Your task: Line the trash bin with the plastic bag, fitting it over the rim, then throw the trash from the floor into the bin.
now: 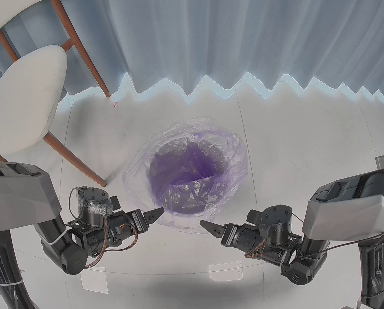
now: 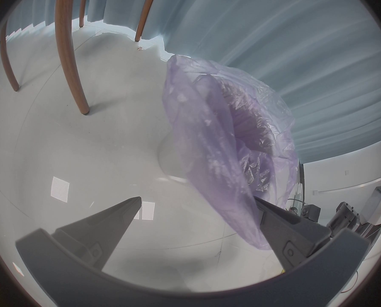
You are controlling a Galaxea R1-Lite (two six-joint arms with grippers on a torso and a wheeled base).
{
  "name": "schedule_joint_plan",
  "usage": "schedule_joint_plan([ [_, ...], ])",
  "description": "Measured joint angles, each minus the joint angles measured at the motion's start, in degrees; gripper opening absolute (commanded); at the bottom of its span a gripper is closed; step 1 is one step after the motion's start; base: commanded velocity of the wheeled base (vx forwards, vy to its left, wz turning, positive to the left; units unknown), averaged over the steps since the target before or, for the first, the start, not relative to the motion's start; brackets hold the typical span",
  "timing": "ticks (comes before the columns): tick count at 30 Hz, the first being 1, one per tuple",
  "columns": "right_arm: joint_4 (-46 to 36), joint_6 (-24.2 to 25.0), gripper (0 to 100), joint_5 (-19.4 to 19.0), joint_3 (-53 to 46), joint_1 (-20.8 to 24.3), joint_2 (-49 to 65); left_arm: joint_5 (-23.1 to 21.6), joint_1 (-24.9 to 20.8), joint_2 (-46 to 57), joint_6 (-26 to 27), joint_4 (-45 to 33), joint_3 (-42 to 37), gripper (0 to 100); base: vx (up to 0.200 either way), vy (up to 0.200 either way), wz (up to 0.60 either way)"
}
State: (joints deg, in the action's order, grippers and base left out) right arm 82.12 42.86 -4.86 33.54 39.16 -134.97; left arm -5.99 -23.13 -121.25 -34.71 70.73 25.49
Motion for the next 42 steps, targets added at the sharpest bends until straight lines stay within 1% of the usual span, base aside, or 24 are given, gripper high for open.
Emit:
schedule_joint_plan([
  [6,-3.1,-0.06,100,0.79,2.62,-0.93,-0.74,0.07,0.2,-1.93,0.26,0.55,0.05,100,0.0,0.0,0.0],
  [13,-3.4,-0.06,100,0.82,2.23,-1.21,-0.96,0.09,0.52,-2.76,0.5,0.16,-0.57,100,0.0,0.0,0.0],
  [19,-7.84,-0.02,100,0.79,1.74,-1.23,-1.02,0.11,0.63,-3.51,0.63,-0.11,-0.66,100,0.0,0.0,0.0],
  [26,-8.81,0.11,100,0.68,3.12,-2.26,-1.6,0.18,1.85,-5.94,0.72,-0.33,0.59,100,0.0,0.0,0.0],
  [32,-9.23,0.11,100,0.77,5.85,-4.38,-3.25,0.2,3.58,-7.72,0.72,-2.5,2.93,100,0.0,0.0,0.0],
  [38,-12.37,0.18,100,0.74,9.85,-7.13,-5.18,0.44,5.77,-9.42,0.69,-5.53,6.34,100,0.0,0.0,0.0],
  [42,-12.9,0.24,100,0.71,11.89,-8.64,-6.38,0.63,7.01,-10.64,0.66,-6.02,8.08,100,0.0,0.0,0.0],
])
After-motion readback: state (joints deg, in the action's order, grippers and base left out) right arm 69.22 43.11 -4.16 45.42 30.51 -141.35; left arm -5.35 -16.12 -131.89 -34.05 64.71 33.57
